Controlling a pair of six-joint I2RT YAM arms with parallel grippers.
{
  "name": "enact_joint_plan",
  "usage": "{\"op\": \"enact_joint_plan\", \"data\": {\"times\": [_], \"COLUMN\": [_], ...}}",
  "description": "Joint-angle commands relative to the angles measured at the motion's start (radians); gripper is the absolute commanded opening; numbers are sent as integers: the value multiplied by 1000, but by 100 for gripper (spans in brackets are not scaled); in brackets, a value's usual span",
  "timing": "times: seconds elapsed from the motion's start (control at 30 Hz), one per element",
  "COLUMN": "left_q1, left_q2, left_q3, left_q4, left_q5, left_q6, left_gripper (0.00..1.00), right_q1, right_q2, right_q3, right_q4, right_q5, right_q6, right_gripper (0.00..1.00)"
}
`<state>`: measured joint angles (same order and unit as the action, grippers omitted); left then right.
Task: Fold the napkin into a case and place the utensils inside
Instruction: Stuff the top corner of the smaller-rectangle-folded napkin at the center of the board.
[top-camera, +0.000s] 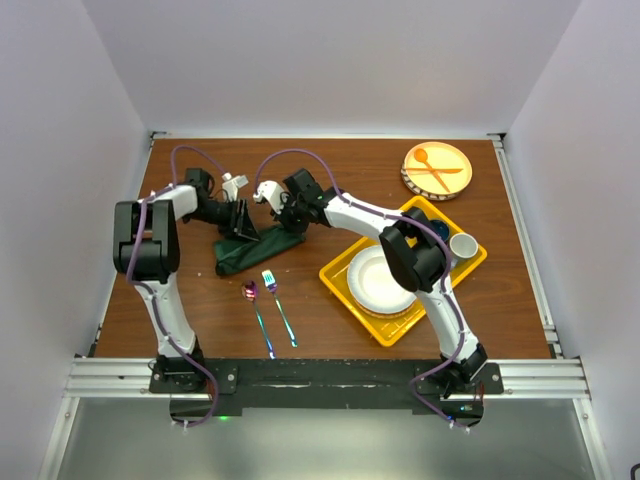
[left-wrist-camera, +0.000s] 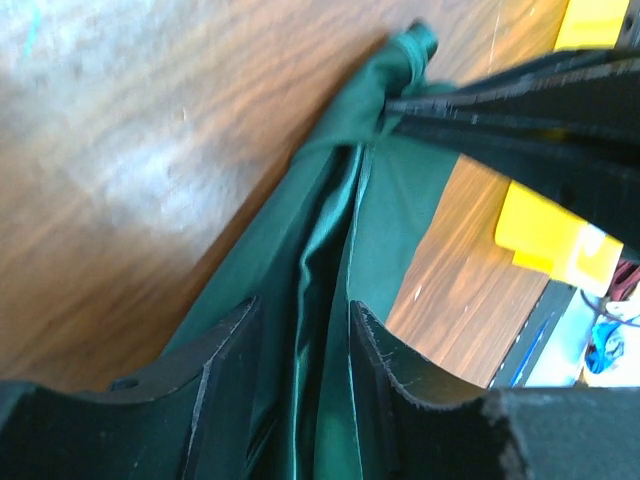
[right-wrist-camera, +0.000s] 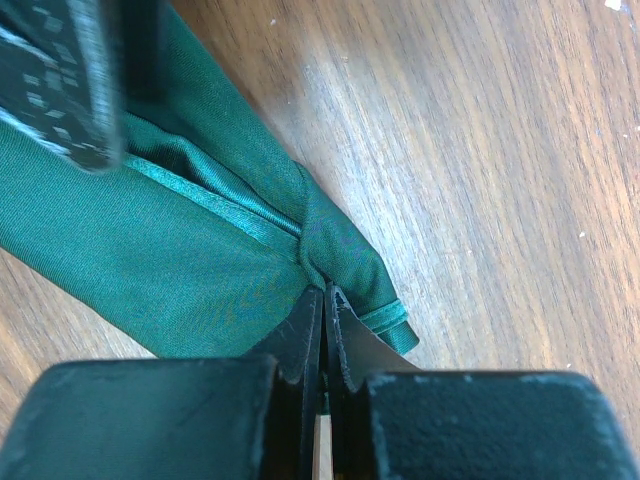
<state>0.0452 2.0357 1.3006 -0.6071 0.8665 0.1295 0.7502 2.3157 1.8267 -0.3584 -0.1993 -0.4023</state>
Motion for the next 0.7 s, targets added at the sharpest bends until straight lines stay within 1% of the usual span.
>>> {"op": "enact_joint_plan", "data": {"times": [0.0,0.07,0.1,0.17,0.2,0.23,0.27,0.3,0.47,0.53,0.67], "left_q1": [5,5,5,5,4,2,1,-1,-13,-13,-11], "left_q2": [-58,-72,-77,-85,-85,-85,-85,-86,-66,-49,6], "left_q3": [11,8,8,20,26,32,45,51,88,89,78], "left_q4": [-97,-85,-73,-45,-36,-28,-11,-3,39,58,67], "left_q5": [-21,-14,-3,18,44,58,72,89,101,85,3], "left_q6": [99,96,88,62,52,41,23,15,-28,-40,-41], "left_gripper": [44,39,29,19,11,8,2,0,0,0,0], "right_q1": [0,1,1,1,0,0,1,1,0,1,0], "right_q2": [7,1,-1,1,1,2,2,1,-4,-1,2], "right_q3": [-32,-37,-40,-40,-38,-37,-37,-38,-44,-41,-32], "right_q4": [-27,-19,-13,-7,-5,-5,-5,-4,9,10,10], "right_q5": [31,24,21,21,21,17,15,14,11,11,14], "right_q6": [-15,-15,-15,-16,-17,-17,-20,-23,-32,-33,-33], "right_gripper": [0,0,0,0,0,0,0,0,0,0,0]}}
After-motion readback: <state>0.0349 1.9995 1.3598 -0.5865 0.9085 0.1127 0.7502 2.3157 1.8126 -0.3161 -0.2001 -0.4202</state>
